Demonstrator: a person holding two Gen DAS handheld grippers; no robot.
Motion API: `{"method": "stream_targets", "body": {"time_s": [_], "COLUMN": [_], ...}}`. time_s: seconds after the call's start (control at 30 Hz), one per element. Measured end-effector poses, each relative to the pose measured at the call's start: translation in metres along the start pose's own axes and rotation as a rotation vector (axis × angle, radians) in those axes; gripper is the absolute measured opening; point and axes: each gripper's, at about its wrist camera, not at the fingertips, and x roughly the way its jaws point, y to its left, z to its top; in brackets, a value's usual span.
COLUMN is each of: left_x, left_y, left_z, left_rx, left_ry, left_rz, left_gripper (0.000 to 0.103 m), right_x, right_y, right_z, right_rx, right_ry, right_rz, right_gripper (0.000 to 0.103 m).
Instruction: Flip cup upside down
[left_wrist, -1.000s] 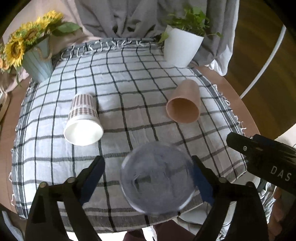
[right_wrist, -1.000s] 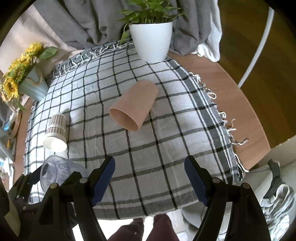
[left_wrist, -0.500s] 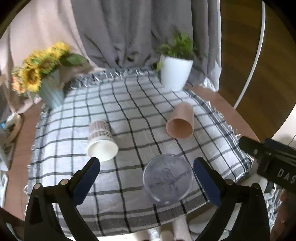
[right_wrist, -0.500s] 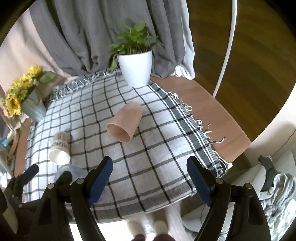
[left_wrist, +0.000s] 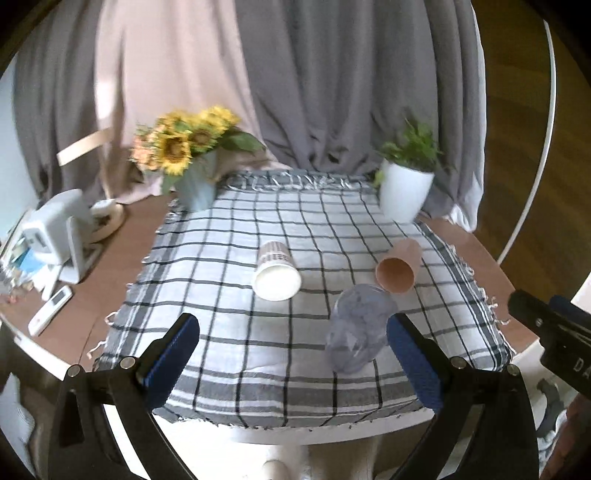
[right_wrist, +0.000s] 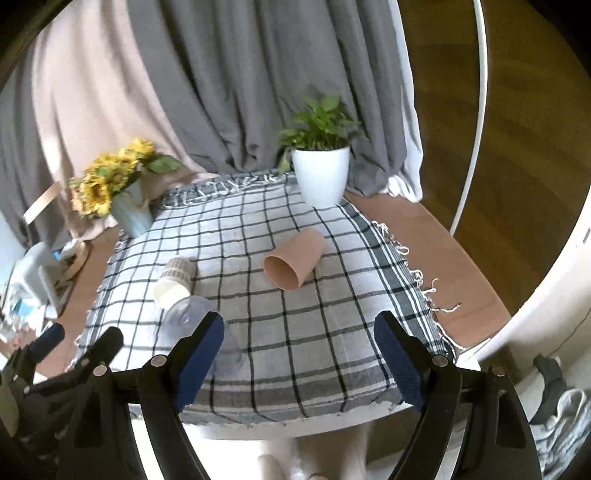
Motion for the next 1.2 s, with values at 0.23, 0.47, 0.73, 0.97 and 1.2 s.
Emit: {"method": "stream_targets", "body": {"time_s": [0.23, 0.47, 0.73, 0.97, 1.2], "left_x": [-0.031, -0.053, -0.066, -0.067, -0.069], "left_y": [0.003, 0.002, 0.004, 0.003, 0.003], "left_z": [-0.009, -0.012, -0.014, -0.015, -0.018], "left_rx": [-0.003, 0.008, 0.011, 0.015, 0.02], "left_ry": [-0.045, -0.096, -0.132, -0.134, -0.129], "left_rz": [0.017, 0.018, 0.022, 0.018, 0.016], "left_gripper": [0.103, 0.103, 0.103, 0.103, 0.103], "right_x": [-0.031, -0.051, -0.068, -0.075, -0.075], "right_y": [-0.003, 0.0, 0.005, 0.009, 0.009], "right_z": [-0.015, -0.028, -0.032, -0.035, -0.037], "right_rx": [-0.006, -0.033, -0.053, -0.068, -0.068], "right_ry": [-0.033, -0.092, -0.144, -0.169, -0.166], "right_rz": [0.041, 0.061, 0.07, 0.079, 0.083], "right_gripper": [0.084, 0.084, 0.084, 0.084, 0.084]}}
